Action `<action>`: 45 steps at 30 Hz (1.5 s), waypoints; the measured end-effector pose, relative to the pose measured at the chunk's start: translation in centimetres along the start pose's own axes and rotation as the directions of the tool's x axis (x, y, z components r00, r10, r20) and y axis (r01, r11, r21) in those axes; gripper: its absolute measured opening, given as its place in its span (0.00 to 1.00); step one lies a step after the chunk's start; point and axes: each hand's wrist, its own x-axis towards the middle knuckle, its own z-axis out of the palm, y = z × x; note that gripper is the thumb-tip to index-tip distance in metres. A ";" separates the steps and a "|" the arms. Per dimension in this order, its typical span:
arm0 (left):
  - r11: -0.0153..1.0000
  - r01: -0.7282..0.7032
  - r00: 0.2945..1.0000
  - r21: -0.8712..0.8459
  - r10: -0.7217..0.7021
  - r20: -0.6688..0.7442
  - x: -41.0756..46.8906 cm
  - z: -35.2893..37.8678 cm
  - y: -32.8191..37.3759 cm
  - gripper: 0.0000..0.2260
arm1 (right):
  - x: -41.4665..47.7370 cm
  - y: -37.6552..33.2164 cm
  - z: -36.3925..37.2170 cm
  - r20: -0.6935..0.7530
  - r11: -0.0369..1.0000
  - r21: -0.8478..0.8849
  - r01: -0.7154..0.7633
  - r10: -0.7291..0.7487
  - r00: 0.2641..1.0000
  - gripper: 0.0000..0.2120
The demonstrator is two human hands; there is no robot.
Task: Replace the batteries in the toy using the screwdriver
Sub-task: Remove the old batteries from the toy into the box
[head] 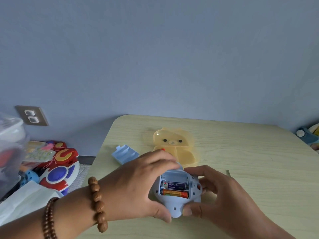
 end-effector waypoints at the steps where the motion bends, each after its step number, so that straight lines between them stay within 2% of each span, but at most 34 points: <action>1: 1.000 0.003 1.000 -0.016 -0.003 0.001 0.0 0.1 -0.1 0.44 | 0.0 -0.1 0.0 0.003 1.000 0.000 -0.005 0.005 1.000 0.32; 5: 0.995 0.005 0.998 -0.096 -0.010 -0.057 0.1 0.6 -0.3 0.43 | -0.2 -1.0 -0.4 0.013 0.999 -0.007 -0.033 0.033 0.999 0.30; 11: 0.976 -0.025 0.992 -0.215 -0.001 -0.122 0.5 1.0 0.0 0.39 | 0.6 -4.0 1.2 -0.118 0.993 -0.112 0.026 -0.039 0.992 0.18; 22: 0.972 -0.046 0.990 -0.230 0.013 -0.143 0.5 1.6 -0.1 0.39 | 1.3 -5.3 2.5 -0.141 0.979 -0.194 -0.057 0.029 0.990 0.20; 36: 0.965 -0.057 0.989 -0.256 0.020 -0.145 0.8 1.4 -0.5 0.39 | 1.6 -4.8 2.3 -0.139 0.997 -0.042 -0.066 0.060 0.988 0.17; 45: 0.971 -0.050 0.989 -0.233 0.016 -0.144 0.6 1.4 -0.2 0.39 | 1.7 -4.9 2.8 -0.137 0.997 -0.004 -0.078 0.077 0.988 0.22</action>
